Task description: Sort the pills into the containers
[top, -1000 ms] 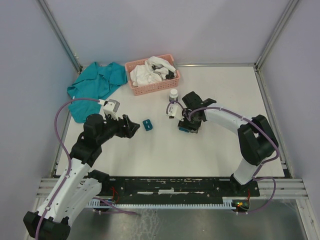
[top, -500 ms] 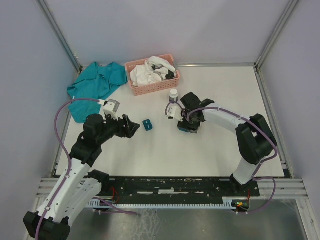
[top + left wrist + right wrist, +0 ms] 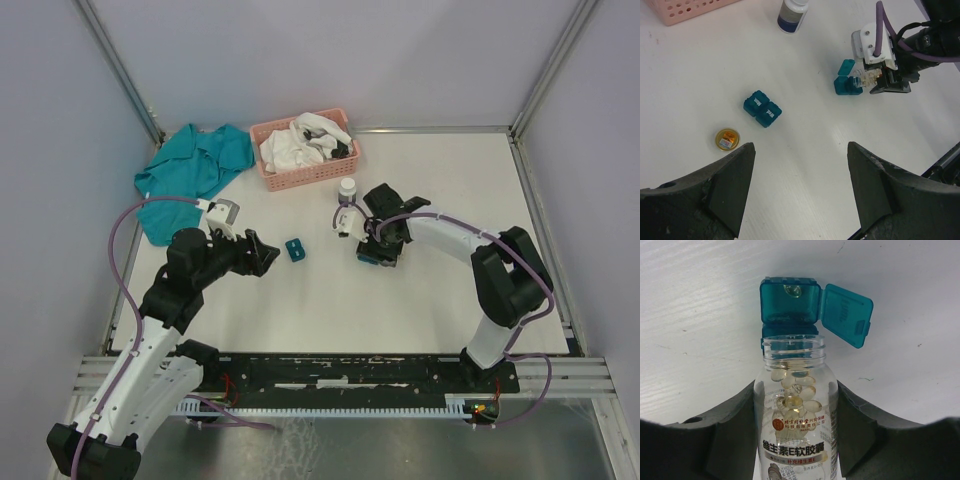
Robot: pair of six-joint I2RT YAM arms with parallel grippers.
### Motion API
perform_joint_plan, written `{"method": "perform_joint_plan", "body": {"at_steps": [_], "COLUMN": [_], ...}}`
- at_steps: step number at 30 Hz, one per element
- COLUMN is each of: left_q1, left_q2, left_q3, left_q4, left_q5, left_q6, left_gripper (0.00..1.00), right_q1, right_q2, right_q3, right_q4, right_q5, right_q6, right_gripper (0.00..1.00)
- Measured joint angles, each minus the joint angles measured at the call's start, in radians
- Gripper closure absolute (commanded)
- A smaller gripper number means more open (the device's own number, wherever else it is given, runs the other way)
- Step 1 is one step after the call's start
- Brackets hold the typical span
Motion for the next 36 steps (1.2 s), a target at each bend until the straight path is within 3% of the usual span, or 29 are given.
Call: {"method": "perform_joint_plan", "body": {"at_steps": [6,36], "left_q1": [0.0,0.004], "left_q2": [0.0,0.0], "left_q3": [0.0,0.0], "left_q4": [0.0,0.0], "left_q5": [0.0,0.002], "left_q6": [0.0,0.0], "left_gripper": [0.19,0.19], "right_q1": [-0.026,-0.006], "right_q2": [-0.01,-0.017], "right_q3": [0.0,-0.013], "right_q4": [0.004,0.013], "right_q5": [-0.062,-0.021], "right_q6": [0.022,0.019], "right_gripper": [0.99,0.99]}}
